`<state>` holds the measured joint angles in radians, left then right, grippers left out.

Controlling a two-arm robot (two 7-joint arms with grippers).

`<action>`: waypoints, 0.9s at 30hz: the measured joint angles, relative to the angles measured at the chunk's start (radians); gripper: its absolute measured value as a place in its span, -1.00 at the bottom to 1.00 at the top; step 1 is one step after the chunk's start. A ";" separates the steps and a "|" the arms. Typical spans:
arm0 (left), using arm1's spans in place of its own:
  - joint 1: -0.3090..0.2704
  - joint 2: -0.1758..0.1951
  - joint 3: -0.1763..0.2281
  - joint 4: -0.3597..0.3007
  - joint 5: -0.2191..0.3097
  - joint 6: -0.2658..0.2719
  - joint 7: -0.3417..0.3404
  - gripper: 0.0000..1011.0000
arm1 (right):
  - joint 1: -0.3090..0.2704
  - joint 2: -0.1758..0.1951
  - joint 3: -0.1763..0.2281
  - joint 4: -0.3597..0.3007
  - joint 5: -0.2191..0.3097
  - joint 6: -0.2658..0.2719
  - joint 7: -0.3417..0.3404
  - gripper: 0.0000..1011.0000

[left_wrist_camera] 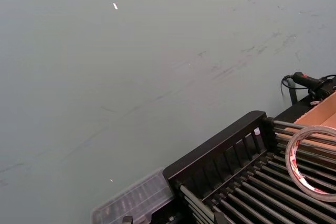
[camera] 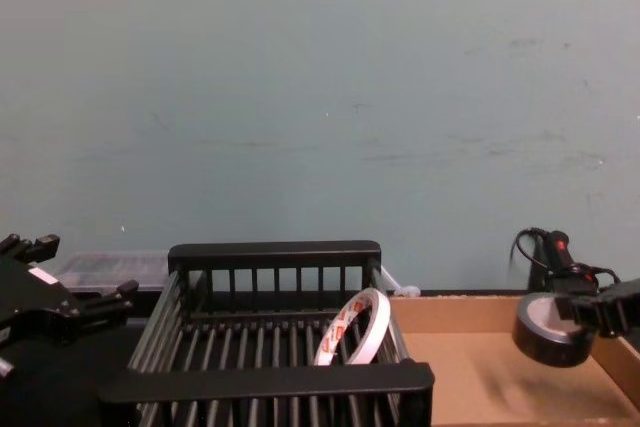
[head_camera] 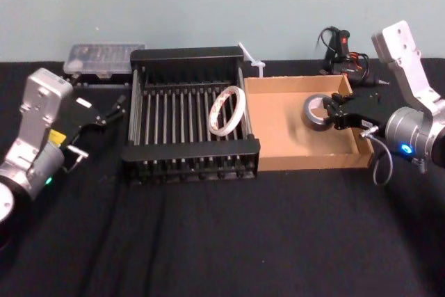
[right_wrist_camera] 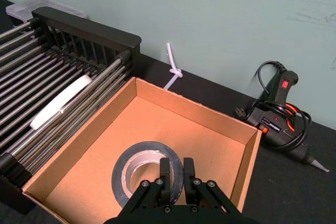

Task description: Pick up the white tape and place it into the black box , Pick up the silver tape and place it into the brown box.

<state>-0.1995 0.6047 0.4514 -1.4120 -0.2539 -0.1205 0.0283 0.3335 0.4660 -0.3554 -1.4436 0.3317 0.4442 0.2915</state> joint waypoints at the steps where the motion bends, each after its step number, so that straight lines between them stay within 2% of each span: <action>1: 0.000 0.000 0.000 0.000 0.000 0.000 0.000 0.98 | 0.000 0.000 0.000 0.000 0.000 0.000 0.000 -0.70; 27: 0.000 0.000 0.000 0.000 0.000 0.000 0.000 0.98 | -0.001 0.003 -0.005 -0.005 0.002 0.001 0.001 -0.70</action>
<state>-0.1995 0.6047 0.4514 -1.4120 -0.2539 -0.1205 0.0283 0.3329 0.4694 -0.3607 -1.4490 0.3340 0.4452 0.2926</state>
